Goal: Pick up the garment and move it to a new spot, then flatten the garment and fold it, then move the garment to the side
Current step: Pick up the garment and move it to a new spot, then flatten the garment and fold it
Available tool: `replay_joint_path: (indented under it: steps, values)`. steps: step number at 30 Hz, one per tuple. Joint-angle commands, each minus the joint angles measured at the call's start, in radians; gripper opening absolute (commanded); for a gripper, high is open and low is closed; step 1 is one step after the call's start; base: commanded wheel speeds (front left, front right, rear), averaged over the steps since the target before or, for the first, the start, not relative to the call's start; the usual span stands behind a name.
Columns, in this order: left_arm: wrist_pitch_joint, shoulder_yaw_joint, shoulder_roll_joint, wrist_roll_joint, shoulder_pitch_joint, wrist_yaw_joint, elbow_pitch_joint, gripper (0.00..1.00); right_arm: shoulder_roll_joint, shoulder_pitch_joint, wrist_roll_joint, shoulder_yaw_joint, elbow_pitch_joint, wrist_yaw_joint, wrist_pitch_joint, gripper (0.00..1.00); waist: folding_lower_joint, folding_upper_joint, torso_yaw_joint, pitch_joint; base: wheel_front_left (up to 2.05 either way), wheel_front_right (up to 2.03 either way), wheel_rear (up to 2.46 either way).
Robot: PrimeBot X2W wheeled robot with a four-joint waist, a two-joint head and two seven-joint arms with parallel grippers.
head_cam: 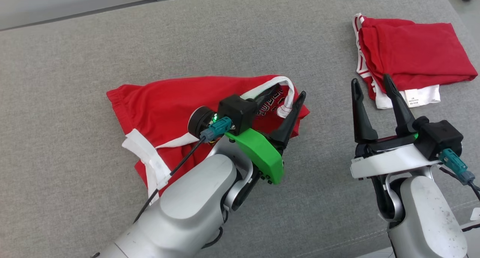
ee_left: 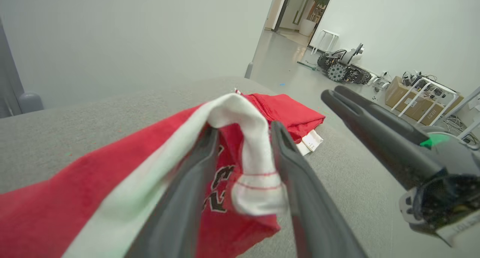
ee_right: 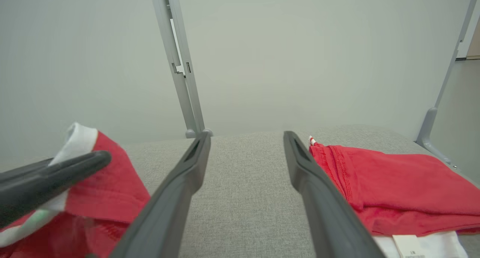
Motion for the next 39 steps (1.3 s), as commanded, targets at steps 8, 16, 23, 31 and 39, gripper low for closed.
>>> replay_joint_path:
  steps: [8, 16, 23, 31, 39]
  values:
    - [-0.041, 0.046, 0.023, 0.025, -0.003, 0.012, 0.045, 1.00, -0.001, 0.018, -0.023, -0.018, -0.004, -0.001, -0.004, 1.00, 0.0000, -0.0001, 0.102, -0.040, 0.00, 0.00, 0.00]
    - [-0.042, 0.229, 0.135, 0.163, 0.109, 0.038, -0.127, 1.00, -0.001, 0.040, -0.060, -0.024, 0.017, -0.001, -0.004, 1.00, 0.0000, -0.0001, 0.209, -0.102, 0.00, 0.00, 0.00]
    - [-0.042, 0.434, 0.200, 0.226, 0.299, 0.019, -0.236, 1.00, -0.002, 0.064, -0.070, -0.022, 0.031, -0.001, -0.004, 1.00, 0.0000, -0.0001, 0.248, -0.140, 0.00, 0.00, 0.00]
    - [-0.042, 0.637, 0.157, 0.314, 0.520, -0.078, -0.296, 1.00, -0.004, 0.110, -0.054, -0.019, 0.038, -0.001, -0.004, 1.00, 0.0000, -0.0001, 0.239, -0.157, 0.00, 0.00, 0.00]
    - [-0.042, 0.756, 0.063, 0.401, 0.615, -0.153, -0.289, 1.00, -0.002, 0.136, -0.040, -0.016, 0.042, -0.001, -0.004, 1.00, 0.0000, -0.0001, 0.223, -0.158, 0.00, 0.00, 0.00]
